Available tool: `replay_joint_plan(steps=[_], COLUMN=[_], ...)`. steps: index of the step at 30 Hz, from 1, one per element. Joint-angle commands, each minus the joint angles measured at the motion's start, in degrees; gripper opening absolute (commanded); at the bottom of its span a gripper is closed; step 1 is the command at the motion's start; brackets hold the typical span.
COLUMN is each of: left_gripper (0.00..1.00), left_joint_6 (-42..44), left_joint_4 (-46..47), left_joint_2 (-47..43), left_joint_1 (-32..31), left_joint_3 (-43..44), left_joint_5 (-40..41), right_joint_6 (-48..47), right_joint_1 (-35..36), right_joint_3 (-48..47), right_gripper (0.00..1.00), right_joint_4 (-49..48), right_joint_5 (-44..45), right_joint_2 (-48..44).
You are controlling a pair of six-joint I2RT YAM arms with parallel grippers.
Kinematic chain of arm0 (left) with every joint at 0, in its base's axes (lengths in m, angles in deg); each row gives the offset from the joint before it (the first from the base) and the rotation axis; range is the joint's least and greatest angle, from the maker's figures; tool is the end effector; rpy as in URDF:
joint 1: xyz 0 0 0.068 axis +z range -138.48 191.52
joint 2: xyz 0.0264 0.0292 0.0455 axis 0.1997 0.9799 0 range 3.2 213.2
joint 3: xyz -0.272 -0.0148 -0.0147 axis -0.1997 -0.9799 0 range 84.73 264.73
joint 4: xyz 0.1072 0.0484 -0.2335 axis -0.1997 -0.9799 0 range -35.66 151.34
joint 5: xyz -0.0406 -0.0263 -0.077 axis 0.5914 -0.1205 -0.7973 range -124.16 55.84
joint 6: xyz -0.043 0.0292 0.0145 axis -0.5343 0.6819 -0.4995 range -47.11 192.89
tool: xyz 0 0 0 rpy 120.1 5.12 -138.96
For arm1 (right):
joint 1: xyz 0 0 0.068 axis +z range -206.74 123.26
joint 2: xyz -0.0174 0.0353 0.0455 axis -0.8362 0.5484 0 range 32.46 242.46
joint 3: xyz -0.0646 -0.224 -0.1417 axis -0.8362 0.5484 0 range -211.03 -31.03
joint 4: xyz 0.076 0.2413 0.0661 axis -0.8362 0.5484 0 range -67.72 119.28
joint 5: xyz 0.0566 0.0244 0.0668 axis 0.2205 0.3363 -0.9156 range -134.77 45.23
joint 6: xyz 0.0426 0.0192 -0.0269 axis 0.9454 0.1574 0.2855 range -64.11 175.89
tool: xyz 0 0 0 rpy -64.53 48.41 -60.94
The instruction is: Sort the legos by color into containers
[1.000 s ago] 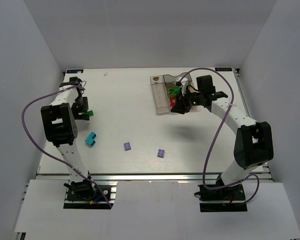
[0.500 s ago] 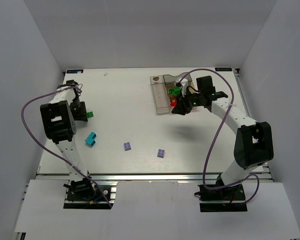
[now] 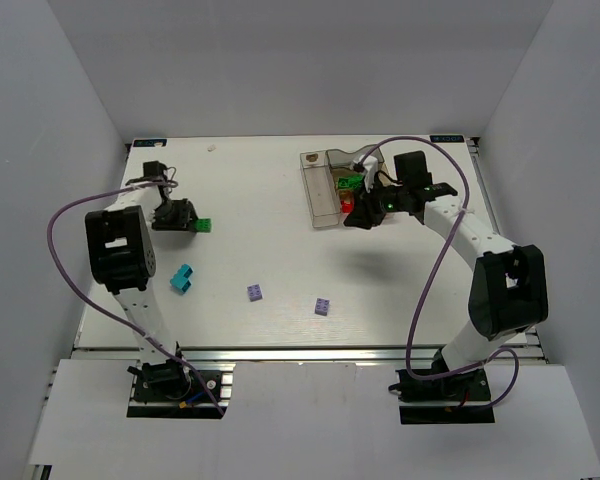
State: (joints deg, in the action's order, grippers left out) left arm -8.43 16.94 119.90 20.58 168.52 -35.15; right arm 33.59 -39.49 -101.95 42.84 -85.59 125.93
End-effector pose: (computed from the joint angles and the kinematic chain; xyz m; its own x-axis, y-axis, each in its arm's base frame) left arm 0.3961 0.0626 0.1596 0.0065 -0.9998 -0.0165 -0.9756 -0.0027 -0.2197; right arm 0.3359 0.1286 0.2695 -0.3457 -0.4080 -0.8450 -0.8770 0.4608 0.1363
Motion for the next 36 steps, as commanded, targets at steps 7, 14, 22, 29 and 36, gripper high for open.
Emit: replay_joint_plan(steps=[7,14,22,29,36], left_gripper=[0.00,0.00,0.00,0.04,0.09], left_joint_6=[18.73,28.49,35.44,35.88,37.90], left_joint_4=[33.40,39.04,34.57,38.24,43.96], left_joint_2=[-8.69,-1.33,16.43,24.45,27.78], left_joint_1=[-14.85,-25.84,-34.01,-37.97,-40.70], left_joint_3=[-4.52,8.12,35.89,45.94,47.78], left_joint_5=[-22.91,-25.72,-23.71,-14.42,-6.04], right_joint_6=[16.05,18.79,19.75,20.19,20.72], right_joint_1=[-5.21,-8.99,-12.07,-13.65,-14.53], right_joint_3=[1.39,4.46,6.84,8.51,9.39], right_gripper=[0.34,0.33,0.33,0.33,0.33], right_joint_4=[-13.24,-18.27,-18.89,-19.50,-19.85], right_joint_5=[6.71,11.37,11.99,11.38,9.79], right_joint_2=[-6.81,-10.50,-13.31,-14.81,-15.07])
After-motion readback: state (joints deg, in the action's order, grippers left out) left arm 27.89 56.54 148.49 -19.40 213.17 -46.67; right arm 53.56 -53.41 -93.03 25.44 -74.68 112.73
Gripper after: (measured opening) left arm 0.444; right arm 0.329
